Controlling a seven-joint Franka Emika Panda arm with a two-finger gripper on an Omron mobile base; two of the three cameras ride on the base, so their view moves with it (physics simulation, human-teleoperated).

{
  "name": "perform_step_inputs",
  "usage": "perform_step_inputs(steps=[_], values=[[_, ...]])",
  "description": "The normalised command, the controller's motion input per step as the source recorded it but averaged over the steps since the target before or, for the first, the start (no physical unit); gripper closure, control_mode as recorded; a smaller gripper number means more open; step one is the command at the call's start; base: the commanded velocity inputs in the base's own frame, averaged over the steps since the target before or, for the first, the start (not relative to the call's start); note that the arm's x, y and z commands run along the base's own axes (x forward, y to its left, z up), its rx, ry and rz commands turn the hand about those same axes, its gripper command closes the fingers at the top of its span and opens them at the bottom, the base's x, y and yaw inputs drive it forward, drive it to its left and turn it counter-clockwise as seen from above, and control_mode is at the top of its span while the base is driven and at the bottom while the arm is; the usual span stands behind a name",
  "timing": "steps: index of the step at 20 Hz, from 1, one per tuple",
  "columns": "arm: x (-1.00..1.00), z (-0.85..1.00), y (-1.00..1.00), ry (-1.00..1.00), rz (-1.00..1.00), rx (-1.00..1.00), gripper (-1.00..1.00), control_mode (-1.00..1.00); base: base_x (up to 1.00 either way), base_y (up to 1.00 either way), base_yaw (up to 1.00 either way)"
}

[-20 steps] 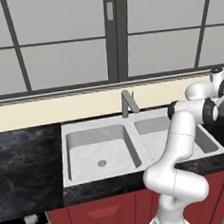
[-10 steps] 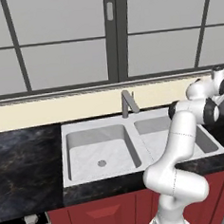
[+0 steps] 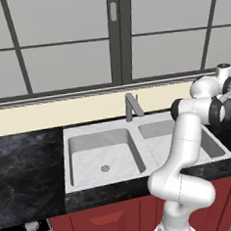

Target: Move any existing items from the left basin to the right basin for drying. Then move the glass cup from the counter to the left basin of the sink for washing.

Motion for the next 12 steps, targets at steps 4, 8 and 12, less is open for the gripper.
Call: perform_step_inputs(steps=[4,8,12], values=[[-0.18,0.01,0.55,-0.10,0.00,0.03,1.00,-1.00,0.00,0.00,0.00],[-0.35,0.16,0.58,-0.14,0.00,0.00,1.00,-1.00,0.00,0.00,0.00],[-0.46,0.32,0.68,-0.11,0.00,0.00,1.00,-1.00,0.00,0.00,0.00]])
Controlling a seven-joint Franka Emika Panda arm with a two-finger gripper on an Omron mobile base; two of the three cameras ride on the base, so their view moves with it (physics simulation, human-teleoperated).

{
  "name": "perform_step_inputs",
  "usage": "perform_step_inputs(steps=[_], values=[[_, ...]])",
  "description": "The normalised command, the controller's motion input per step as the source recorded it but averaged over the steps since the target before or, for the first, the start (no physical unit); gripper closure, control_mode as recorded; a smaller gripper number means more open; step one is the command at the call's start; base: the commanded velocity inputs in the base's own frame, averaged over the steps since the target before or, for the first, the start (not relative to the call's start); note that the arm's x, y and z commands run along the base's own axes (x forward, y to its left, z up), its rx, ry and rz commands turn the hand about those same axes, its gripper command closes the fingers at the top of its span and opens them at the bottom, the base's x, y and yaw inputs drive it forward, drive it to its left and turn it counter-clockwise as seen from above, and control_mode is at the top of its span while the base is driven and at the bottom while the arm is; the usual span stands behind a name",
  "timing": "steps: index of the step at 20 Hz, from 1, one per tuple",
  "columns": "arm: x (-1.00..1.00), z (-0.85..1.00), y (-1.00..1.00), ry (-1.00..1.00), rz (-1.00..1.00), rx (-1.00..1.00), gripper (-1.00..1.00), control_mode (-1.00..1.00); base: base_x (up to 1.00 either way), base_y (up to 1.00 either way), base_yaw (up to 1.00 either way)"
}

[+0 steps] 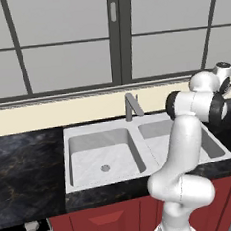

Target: Move any existing items from the left basin to the right basin for drying. Then move the glass cup from the counter to the left basin of the sink for washing.

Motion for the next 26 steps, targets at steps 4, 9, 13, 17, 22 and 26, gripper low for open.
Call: perform_step_inputs(steps=[4,9,13,17,22,26], values=[[-0.56,0.48,0.80,-0.01,0.00,0.00,1.00,-1.00,0.00,0.00,0.00],[-0.59,0.53,0.90,0.00,0.00,0.00,1.00,-1.00,0.00,0.00,0.00],[-0.56,0.48,0.98,0.02,0.00,0.00,1.00,-1.00,0.00,0.00,0.00],[-0.56,0.28,0.99,0.06,0.00,0.00,1.00,-1.00,0.00,0.00,0.00],[-0.55,0.07,0.99,0.06,0.00,0.00,1.00,-1.00,0.00,0.00,0.00],[-0.48,0.08,1.00,0.05,0.00,0.00,1.00,-1.00,0.00,0.00,0.00]])
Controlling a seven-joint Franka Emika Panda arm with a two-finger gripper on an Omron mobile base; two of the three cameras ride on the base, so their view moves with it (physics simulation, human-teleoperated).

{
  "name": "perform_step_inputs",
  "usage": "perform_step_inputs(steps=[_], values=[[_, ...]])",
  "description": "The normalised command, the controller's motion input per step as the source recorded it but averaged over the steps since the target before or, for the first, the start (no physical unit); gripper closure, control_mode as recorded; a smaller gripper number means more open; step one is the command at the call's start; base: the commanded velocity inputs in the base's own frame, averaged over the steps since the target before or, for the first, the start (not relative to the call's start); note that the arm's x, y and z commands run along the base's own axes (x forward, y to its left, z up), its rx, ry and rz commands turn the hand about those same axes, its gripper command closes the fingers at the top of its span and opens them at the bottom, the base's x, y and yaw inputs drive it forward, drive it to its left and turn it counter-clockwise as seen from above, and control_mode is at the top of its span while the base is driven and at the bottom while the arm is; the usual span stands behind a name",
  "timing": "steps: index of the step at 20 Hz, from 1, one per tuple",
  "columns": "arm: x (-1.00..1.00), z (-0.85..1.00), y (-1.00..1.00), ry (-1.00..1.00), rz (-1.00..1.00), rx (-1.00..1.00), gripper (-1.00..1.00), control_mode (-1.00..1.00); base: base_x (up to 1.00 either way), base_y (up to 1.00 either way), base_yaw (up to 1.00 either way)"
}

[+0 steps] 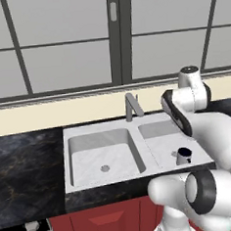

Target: Move any existing items from the left basin to the right basin for drying. Then move the glass cup from the counter to the left basin of the sink for washing.

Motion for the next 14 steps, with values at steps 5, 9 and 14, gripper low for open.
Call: perform_step_inputs(steps=[5,9,14], values=[[-0.39,0.06,1.00,0.09,0.00,0.00,1.00,-1.00,0.00,0.00,0.00],[-0.24,0.00,1.00,0.13,0.00,0.00,1.00,-1.00,0.00,0.00,0.00],[-0.02,0.00,1.00,0.06,0.00,0.00,1.00,-1.00,0.00,0.00,0.00]])
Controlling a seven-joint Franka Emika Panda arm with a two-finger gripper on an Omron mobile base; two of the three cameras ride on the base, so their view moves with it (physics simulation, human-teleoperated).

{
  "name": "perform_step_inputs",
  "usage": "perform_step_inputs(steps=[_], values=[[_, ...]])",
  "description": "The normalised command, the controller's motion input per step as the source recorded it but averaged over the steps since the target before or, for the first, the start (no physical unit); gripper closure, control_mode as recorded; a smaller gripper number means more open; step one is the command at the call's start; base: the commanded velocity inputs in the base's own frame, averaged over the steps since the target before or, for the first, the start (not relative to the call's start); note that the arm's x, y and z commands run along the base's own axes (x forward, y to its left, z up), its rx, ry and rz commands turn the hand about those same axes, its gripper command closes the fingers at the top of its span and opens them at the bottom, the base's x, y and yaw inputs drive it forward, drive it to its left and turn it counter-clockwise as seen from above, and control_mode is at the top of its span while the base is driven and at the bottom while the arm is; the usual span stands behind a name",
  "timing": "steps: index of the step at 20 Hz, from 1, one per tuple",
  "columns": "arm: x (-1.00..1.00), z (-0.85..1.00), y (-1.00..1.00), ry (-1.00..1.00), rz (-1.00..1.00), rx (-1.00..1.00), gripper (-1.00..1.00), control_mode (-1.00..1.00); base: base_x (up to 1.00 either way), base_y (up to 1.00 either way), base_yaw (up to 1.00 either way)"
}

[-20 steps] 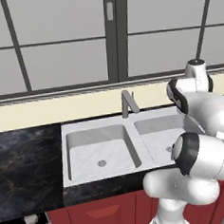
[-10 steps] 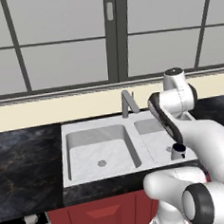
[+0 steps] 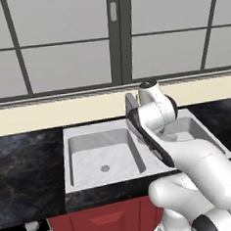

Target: Move any existing items from the left basin to the right basin for drying. Then move the glass cup from the counter to the left basin of the sink for washing.

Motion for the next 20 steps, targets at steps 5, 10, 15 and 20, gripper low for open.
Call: perform_step_inputs(steps=[5,10,15,20], values=[[0.02,0.00,1.00,0.00,0.02,-0.03,1.00,-1.00,0.00,0.00,0.00],[0.31,0.00,0.94,0.02,0.04,-0.05,1.00,-1.00,0.00,0.00,0.00],[0.71,-0.03,0.67,0.02,0.09,-0.08,1.00,-1.00,0.00,0.00,0.00],[0.78,-0.19,0.30,0.06,0.15,-0.10,1.00,-1.00,0.00,0.00,0.00]])
